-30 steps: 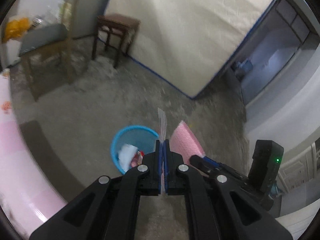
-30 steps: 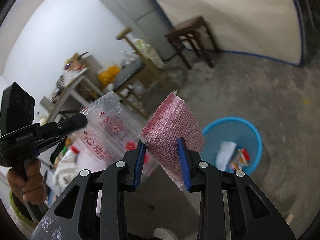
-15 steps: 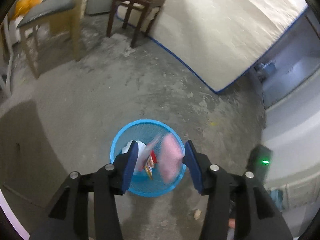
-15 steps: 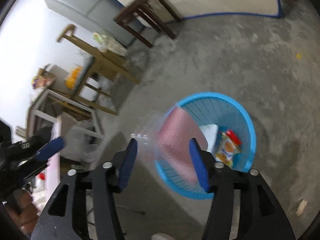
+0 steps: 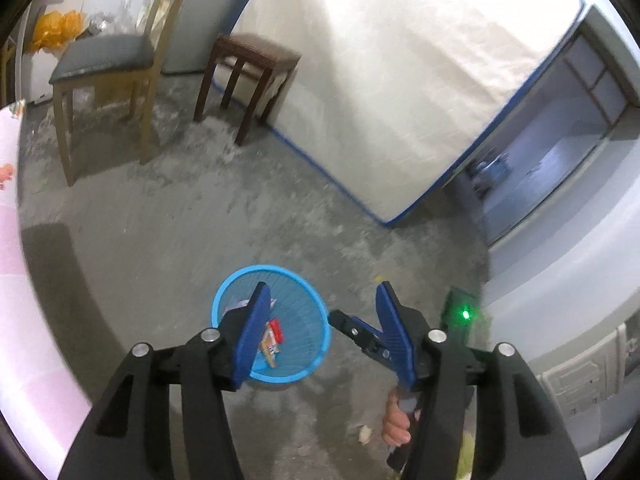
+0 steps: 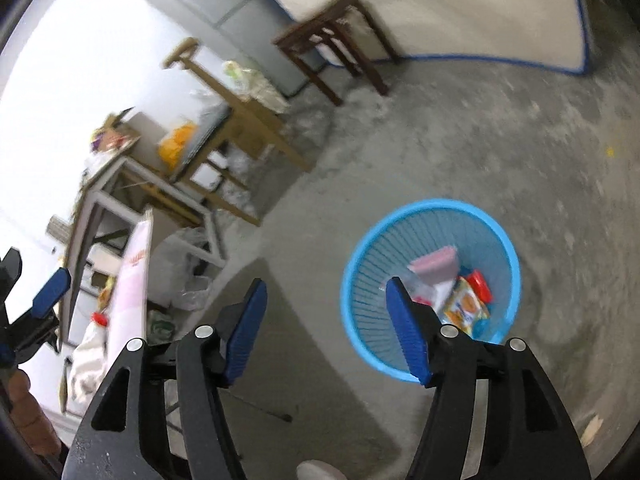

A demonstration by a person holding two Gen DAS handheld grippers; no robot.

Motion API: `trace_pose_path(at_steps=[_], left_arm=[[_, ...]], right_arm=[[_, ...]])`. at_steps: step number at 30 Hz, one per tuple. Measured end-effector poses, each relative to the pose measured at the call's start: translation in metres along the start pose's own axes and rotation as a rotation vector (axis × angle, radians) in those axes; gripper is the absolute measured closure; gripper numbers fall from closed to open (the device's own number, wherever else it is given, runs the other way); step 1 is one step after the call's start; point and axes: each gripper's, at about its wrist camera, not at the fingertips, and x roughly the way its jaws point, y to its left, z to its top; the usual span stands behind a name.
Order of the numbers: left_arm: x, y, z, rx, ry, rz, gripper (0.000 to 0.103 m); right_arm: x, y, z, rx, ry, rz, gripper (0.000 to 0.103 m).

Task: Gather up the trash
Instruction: 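Return both open tools from the wastebasket to the table, then grasp the white glove with the right tool while the left tool grasps the blue tablet box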

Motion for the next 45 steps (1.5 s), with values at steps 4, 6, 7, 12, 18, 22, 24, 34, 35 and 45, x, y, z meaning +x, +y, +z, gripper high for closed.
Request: trace_pose_path(at_steps=[4,6,7,12,18,22,24,34,35,45], left_arm=[[-0.067,0.002,-0.017,0.017,-0.103,0.020,0.047],[-0.098,0.008,-0.025,0.016,-0.157,0.052,0.047],[-0.117,0.015,-0.031,0.006,-0.193,0.083,0.047],[-0.180,0.046,-0.059,-0.064,-0.290,0.171,0.047],[-0.245,0.075,-0.097,-0.126,-0.393,0.259,0.047],[-0.279,0.092,-0.118,-0.140,-0.446,0.290,0.047],[-0.300,0.105,-0.133,-0.147,-0.470,0.312,0.047],[-0.401,0.192,-0.207,-0.237,-0.467,0.547,0.039],[-0.407,0.197,-0.213,-0.247,-0.461,0.565,0.038],[-0.454,0.231,-0.281,-0.372,-0.457,0.638,0.033]], right_arm=[[-0.022,0.050,0.003,-0.113,-0.013,0.070,0.040],[-0.029,0.083,0.002,-0.175,-0.005,0.116,0.039],[-0.031,0.100,0.000,-0.200,0.003,0.138,0.039],[-0.031,0.173,-0.014,-0.333,0.055,0.239,0.037],[-0.028,0.249,-0.040,-0.466,0.143,0.325,0.032],[-0.020,0.288,-0.057,-0.523,0.208,0.352,0.029],[-0.013,0.307,-0.066,-0.545,0.243,0.356,0.028],[0.039,0.384,-0.103,-0.589,0.399,0.324,0.024],[0.046,0.392,-0.106,-0.589,0.422,0.313,0.024],[0.107,0.428,-0.135,-0.577,0.580,0.214,0.023]])
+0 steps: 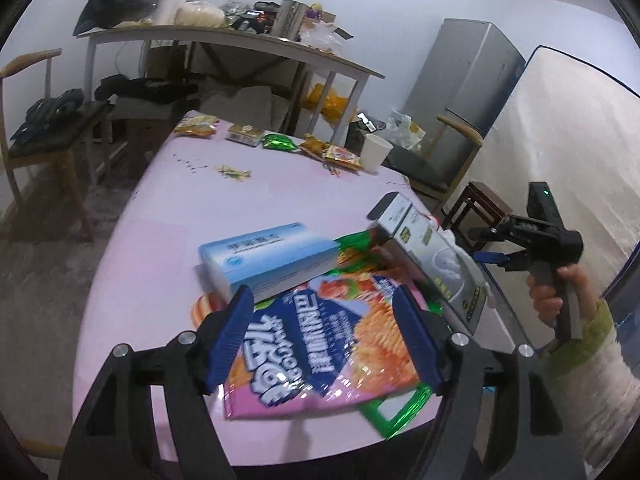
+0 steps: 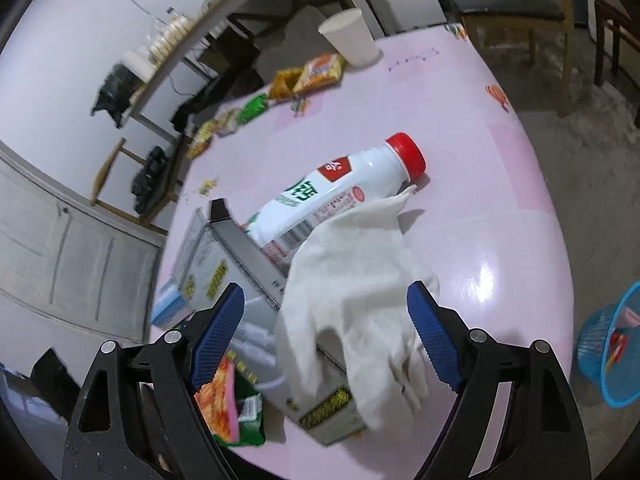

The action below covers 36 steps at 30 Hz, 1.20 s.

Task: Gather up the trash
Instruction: 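Grasp the white glove with the right tool while the left tool grasps the blue tablet box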

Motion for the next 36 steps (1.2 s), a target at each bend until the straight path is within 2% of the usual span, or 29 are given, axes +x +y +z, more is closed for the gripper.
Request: trace_pose_path(at_steps=[3,6,11,13,16,25,28,32,36], left_arm=[[-0.003,0.005,-0.005,-0.008,-0.004,0.005,0.032],[-0.006,0.005,-0.011,-0.007,0.001,-0.003,0.031],[-0.007,0.004,-0.016,0.038,0.015,0.014,0.030],[-0.006,0.005,-0.016,0.031,0.022,0.005,0.030],[-0.004,0.008,-0.016,0.018,0.030,-0.009,0.030],[0.001,0.011,0.002,0.070,0.031,0.018,0.029],[0.011,0.013,0.017,0.111,0.039,0.002,0.022],[0.035,0.017,0.042,0.177,0.096,-0.058,0.011],[0.069,0.011,0.064,0.320,0.170,-0.067,0.007]], right_arm=[[0.012,-0.002,0.004,0.020,0.038,-0.019,0.023],[0.019,-0.005,0.007,0.046,0.060,-0.021,0.032],[0.022,-0.012,0.006,0.092,0.082,-0.011,0.060],[0.020,-0.015,0.004,0.111,0.077,0.000,0.080],[0.013,-0.023,0.003,0.148,0.048,0.019,0.095],[-0.039,-0.045,-0.017,0.192,-0.107,0.047,0.098],[-0.049,-0.046,-0.022,0.190,-0.129,0.071,0.098],[-0.056,-0.046,-0.028,0.202,-0.161,0.114,0.098],[-0.058,-0.047,-0.034,0.207,-0.167,0.149,0.098]])
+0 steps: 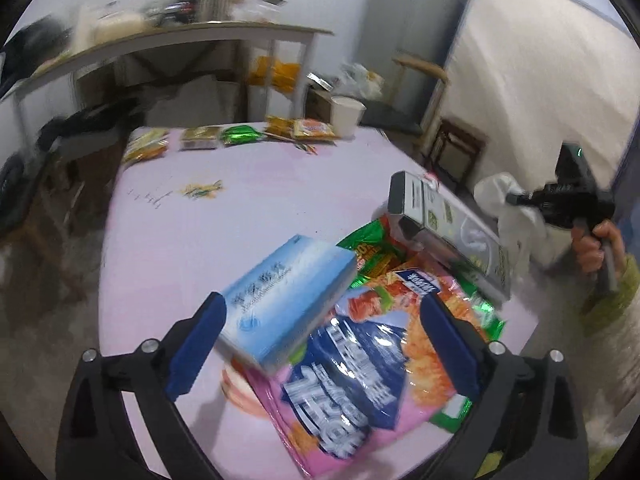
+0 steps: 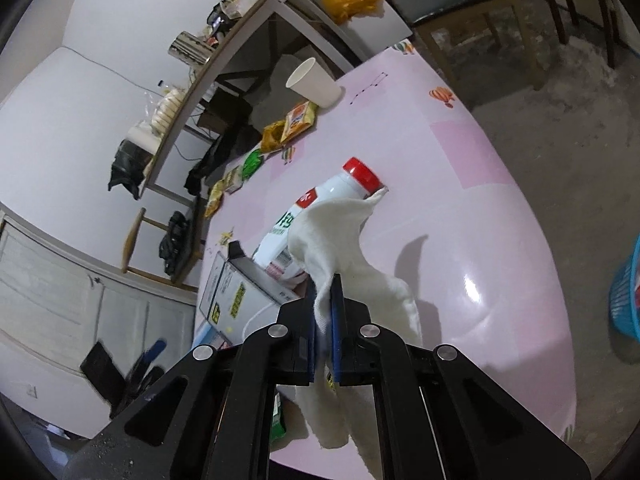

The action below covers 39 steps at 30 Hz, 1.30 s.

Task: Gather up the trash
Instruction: 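Grasp the white glove with the right tool while the left tool grasps the blue tablet box, then carry the glove and tablet box to the wastebasket while the left tool releases the box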

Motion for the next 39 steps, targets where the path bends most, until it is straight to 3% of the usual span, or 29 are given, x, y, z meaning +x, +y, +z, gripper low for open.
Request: trace_pose_path(at_steps=[5,9,14,17,20,30,39], left_arm=[[0.046,0.003,0.021,0.134,0.164,-0.041,0.006],[0.085,0.008,0.028,0.195,0.295,-0.015,0.006],[0.117,0.026,0.028,0.147,0.382,0.016,0.006],[0.129,0.030,0.022,0.113,0.427,-0.004,0.006],[0.133,0.032,0.020,0.108,0.430,-0.014,0.006],[0.131,0.051,0.026,-0.007,0.387,0.008,0.022],[0.090,0.061,0.037,-0.121,0.262,0.032,0.026]], right_arm=[[0.001,0.000,-0.005,0.005,-0.001,0.029,0.098],[0.004,0.001,-0.006,-0.003,0.009,0.038,0.098],[0.006,0.004,-0.008,-0.016,0.020,0.054,0.098],[0.005,0.002,-0.009,-0.014,0.021,0.058,0.098],[0.004,0.002,-0.009,-0.017,0.020,0.058,0.098],[0.003,-0.001,-0.011,0.004,0.010,0.068,0.098],[-0.003,0.002,-0.009,0.005,-0.013,0.099,0.098]])
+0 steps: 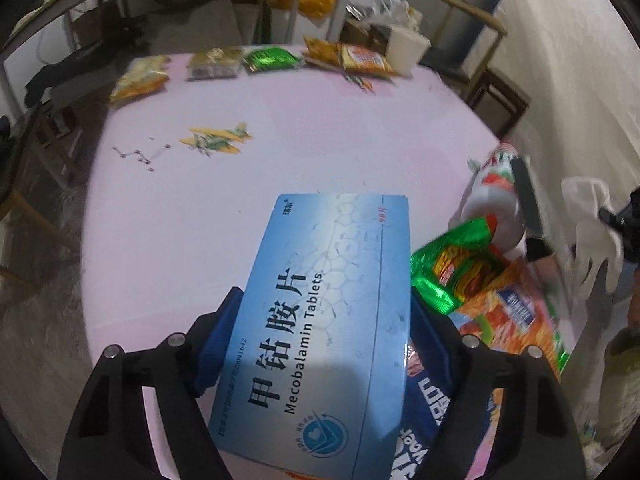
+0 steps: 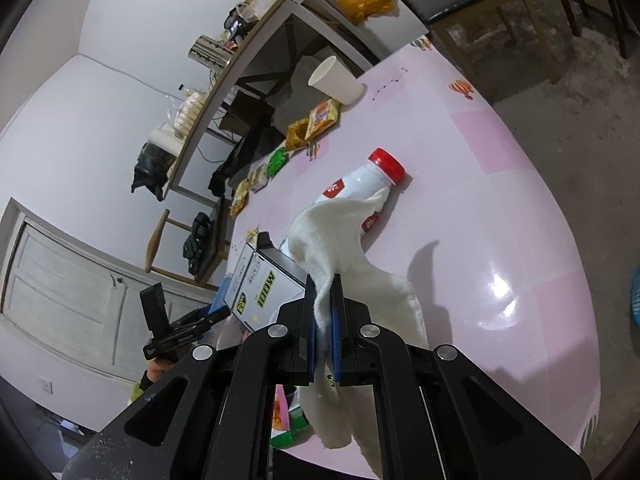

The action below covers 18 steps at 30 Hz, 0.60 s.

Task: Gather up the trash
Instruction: 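Carry the glove and tablet box to the wastebasket while the left tool releases the box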

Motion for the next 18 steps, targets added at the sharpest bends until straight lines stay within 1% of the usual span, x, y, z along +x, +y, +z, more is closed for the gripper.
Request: trace_pose_path(at_steps=[6,11,14,18], left_arm=[[-0.034,0.003,-0.002,-0.099,-0.092,-0.007,0.027],[-0.070,-0.011,0.000,-0.120,-0.179,-0.028,0.027],[-0.097,-0.029,0.002,-0.126,-0.235,-0.061,0.027],[-0.128,-0.070,0.008,-0.109,-0.294,-0.124,0.027]], right_arm=[[-0.005,0.002,0.002,0.007,-0.016,0.027,0.098],[-0.019,0.012,0.004,-0.018,-0.048,0.053,0.098],[-0.032,0.015,0.005,-0.029,-0.077,0.076,0.098],[-0.054,0.013,0.005,-0.032,-0.129,0.107,0.098]])
